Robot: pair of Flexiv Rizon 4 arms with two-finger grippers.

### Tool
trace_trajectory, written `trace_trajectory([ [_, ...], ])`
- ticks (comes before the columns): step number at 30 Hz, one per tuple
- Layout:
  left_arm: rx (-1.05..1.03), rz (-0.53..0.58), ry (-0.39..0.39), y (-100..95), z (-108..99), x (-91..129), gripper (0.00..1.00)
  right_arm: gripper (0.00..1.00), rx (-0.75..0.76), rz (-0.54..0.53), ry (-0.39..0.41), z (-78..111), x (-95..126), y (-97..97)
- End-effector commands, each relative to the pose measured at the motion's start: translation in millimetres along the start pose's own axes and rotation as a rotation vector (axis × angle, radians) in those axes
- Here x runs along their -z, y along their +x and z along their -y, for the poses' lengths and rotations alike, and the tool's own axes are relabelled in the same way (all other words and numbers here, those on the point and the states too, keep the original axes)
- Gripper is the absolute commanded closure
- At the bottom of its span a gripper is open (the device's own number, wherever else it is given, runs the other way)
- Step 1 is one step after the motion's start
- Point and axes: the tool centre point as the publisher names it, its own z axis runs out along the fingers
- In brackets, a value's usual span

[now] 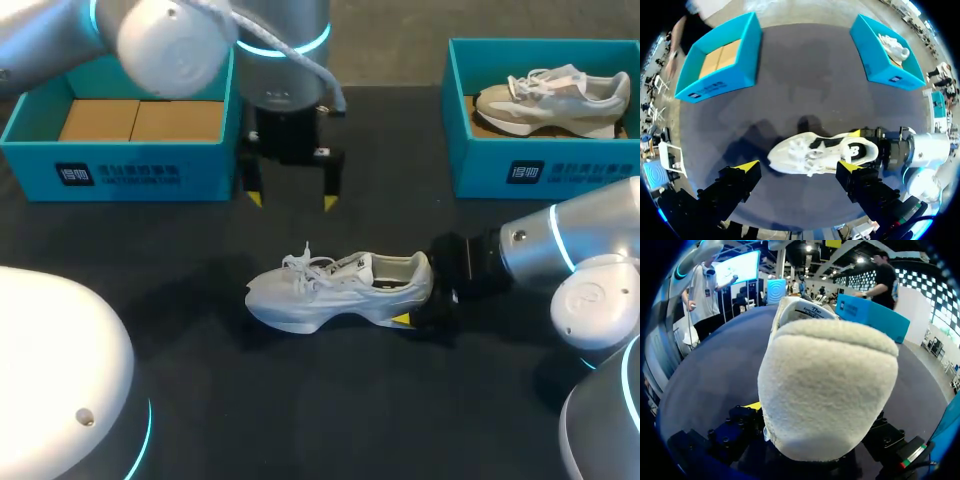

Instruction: Take the shoe out of the shoebox, open the shoe tongue, remove and reinsert the insole, then place the shoe into the shoebox

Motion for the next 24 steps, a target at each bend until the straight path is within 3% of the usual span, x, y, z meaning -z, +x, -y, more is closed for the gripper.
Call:
trace_trajectory([
  [1,-0.025,0.005,-0.023,17.6,10.0,-19.8,0.00,1.00,0.000,0.001,0.004,-0.3,-2.1,2.3],
  [13,-0.110,0.005,-0.054,51.1,2.8,-45.9,0.00,1.00,0.000,0.001,0.004,-0.3,-2.1,2.3],
  [24,-0.145,0.028,-0.096,65.6,-6.1,-70.1,0.00,1.00,0.000,0.001,0.004,-0.3,-2.1,2.3],
])
